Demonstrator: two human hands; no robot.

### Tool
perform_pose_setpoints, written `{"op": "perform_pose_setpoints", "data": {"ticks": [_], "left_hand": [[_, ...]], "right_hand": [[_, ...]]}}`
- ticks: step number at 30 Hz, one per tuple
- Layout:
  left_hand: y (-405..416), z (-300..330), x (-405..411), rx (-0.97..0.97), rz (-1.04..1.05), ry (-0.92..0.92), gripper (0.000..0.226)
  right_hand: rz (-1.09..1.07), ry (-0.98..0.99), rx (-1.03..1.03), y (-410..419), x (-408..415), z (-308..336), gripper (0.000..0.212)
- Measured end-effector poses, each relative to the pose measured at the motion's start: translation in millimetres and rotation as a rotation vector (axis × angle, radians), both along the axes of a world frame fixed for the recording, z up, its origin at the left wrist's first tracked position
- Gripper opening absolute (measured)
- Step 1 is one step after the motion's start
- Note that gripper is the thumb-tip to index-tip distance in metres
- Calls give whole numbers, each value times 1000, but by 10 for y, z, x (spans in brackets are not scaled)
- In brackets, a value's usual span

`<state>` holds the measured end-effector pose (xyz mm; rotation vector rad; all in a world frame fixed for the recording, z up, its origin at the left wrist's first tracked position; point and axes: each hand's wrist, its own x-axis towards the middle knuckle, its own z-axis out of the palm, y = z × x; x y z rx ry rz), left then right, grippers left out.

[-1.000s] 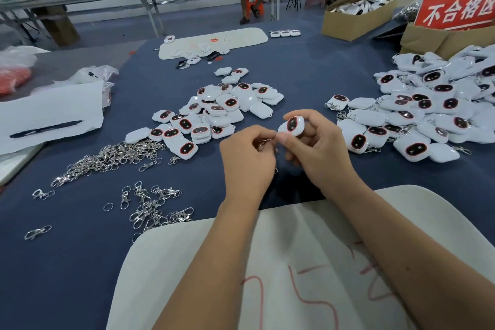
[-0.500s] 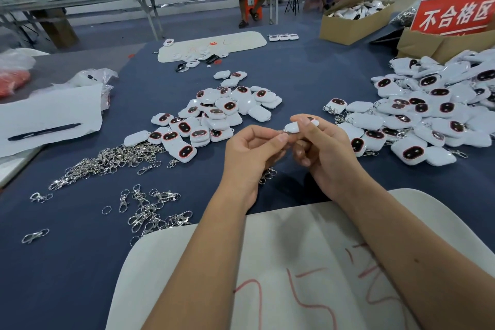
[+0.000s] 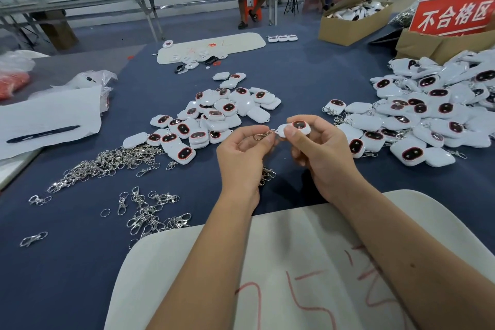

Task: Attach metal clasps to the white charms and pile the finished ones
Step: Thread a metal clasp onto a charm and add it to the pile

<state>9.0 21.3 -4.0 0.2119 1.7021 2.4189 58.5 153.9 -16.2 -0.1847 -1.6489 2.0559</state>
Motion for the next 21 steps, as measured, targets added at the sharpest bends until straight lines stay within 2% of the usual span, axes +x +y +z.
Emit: {"op": "perform_pose_setpoints", "data": {"ticks": [6,12,14,17,21], "left_hand": [[-18,-29,-42,-447,30,350,20],[-34,-65,-26,-737,7,597,26],[-25,-65,-24,-707,14,556,24],[-4,-46,11,-579,30,435,21],[39,-69,40,-590,55,477,13]], "right_hand": [[-106,-53,41,-11,-13,-14,16],[-185,-34,352,-39,-9,-38,14],[-194,-32,356,-46,-13,-35,14],[-219,-27,233,-48,-19,-20,18],[-260,-30,67,-20,-28,-7,23]]}}
